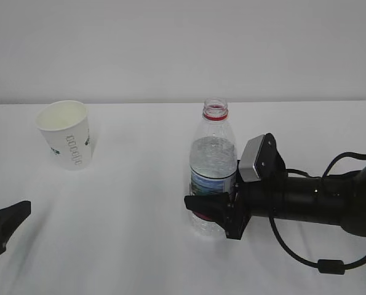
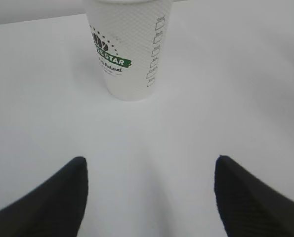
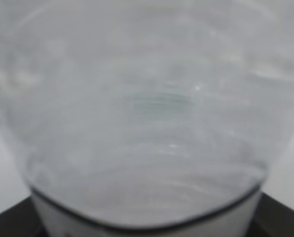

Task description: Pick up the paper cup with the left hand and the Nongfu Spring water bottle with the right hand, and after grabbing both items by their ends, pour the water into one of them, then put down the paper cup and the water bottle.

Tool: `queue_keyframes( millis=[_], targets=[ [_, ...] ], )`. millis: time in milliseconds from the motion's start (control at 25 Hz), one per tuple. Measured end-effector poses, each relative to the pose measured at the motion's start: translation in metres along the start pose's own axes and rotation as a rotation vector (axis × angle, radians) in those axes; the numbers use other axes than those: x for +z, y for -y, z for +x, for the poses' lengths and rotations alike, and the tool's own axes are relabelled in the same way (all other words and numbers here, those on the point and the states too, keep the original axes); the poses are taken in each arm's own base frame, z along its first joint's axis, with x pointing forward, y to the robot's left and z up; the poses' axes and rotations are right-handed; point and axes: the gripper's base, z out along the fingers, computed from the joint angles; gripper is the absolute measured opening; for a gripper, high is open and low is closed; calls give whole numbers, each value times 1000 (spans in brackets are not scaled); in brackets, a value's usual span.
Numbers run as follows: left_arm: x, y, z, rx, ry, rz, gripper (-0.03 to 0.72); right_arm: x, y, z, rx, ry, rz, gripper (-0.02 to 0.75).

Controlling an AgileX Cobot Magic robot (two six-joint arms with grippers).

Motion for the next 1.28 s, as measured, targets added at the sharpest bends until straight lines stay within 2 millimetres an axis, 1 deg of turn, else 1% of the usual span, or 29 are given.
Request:
queue_keyframes(
  millis=[240, 440, 840, 1040, 1280],
  targets=[
    [0, 0, 0, 0, 0, 0, 579, -1, 2, -1, 16, 6, 21, 486],
    [0, 0, 0, 0, 0, 0, 579, -7, 10, -1, 16, -9, 54, 485],
    [0, 0, 0, 3, 0, -2, 579, -29, 27, -15, 8, 13, 142, 485],
    [0, 0, 0, 4, 0, -3, 579, -45, 27, -12, 34, 0, 180, 485],
    [0, 0, 0, 4, 0, -3, 579, -58, 29, -22, 15, 0, 220, 485]
  ],
)
